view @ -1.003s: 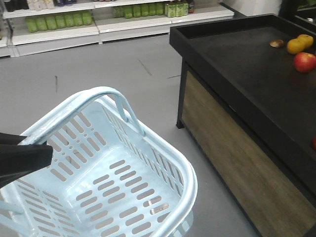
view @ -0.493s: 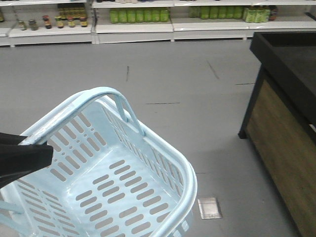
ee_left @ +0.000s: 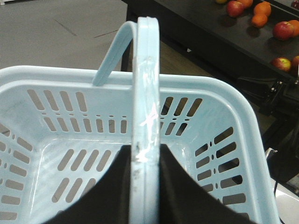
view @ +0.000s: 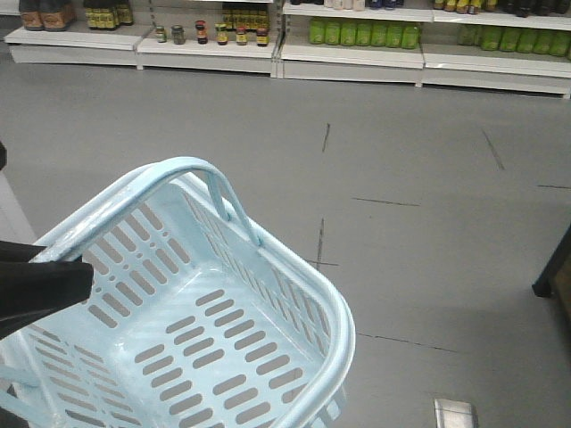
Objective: Pick three apples into basket with both arms
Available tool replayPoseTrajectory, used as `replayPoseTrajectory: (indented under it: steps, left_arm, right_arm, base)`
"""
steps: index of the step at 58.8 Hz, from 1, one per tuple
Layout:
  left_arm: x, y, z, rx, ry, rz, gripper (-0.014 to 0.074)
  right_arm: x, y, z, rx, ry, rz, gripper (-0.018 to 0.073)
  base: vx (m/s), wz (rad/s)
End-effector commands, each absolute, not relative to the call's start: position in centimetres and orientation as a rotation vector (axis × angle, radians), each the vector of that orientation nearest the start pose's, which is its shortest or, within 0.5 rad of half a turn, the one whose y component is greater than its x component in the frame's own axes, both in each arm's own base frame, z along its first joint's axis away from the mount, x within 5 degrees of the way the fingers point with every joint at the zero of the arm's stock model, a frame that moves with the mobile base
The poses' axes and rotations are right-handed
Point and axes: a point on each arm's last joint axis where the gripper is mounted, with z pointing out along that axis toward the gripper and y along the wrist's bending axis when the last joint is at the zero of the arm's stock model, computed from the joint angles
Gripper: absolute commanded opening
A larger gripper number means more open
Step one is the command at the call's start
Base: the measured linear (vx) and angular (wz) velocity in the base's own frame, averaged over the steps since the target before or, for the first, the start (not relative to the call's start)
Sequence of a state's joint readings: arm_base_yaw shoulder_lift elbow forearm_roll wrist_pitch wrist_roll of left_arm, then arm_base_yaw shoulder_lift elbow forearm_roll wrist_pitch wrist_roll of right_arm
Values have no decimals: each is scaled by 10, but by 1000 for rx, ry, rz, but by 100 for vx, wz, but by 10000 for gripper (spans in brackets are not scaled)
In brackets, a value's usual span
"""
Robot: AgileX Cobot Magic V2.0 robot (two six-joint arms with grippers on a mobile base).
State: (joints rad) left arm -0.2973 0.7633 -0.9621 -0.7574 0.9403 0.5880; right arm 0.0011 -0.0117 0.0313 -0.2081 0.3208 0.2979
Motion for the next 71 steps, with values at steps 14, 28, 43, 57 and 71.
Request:
replayPoseTrajectory:
  steps: [14, 28, 43, 57, 71]
  left_arm:
    - [103, -86, 417, 668, 1835, -789, -6]
    - [103, -86, 417, 668, 1835, -789, -6]
    - [103, -86, 417, 668, 1836, -789, -6]
    - [103, -86, 417, 668, 1836, -789, -6]
    - [103, -86, 417, 668, 1836, -789, -6]
  right_arm:
    - [55, -5, 178, 112, 1749, 9, -5]
    - [55, -5, 178, 112, 1749, 9, -5]
    - [55, -5, 178, 112, 1749, 9, -5]
    - [55, -5, 178, 112, 1749, 9, -5]
    - [55, -5, 178, 112, 1749, 9, -5]
  base:
    - [16, 33]
    - [19, 17]
    - [23, -1]
    - [26, -12]
    - [28, -18]
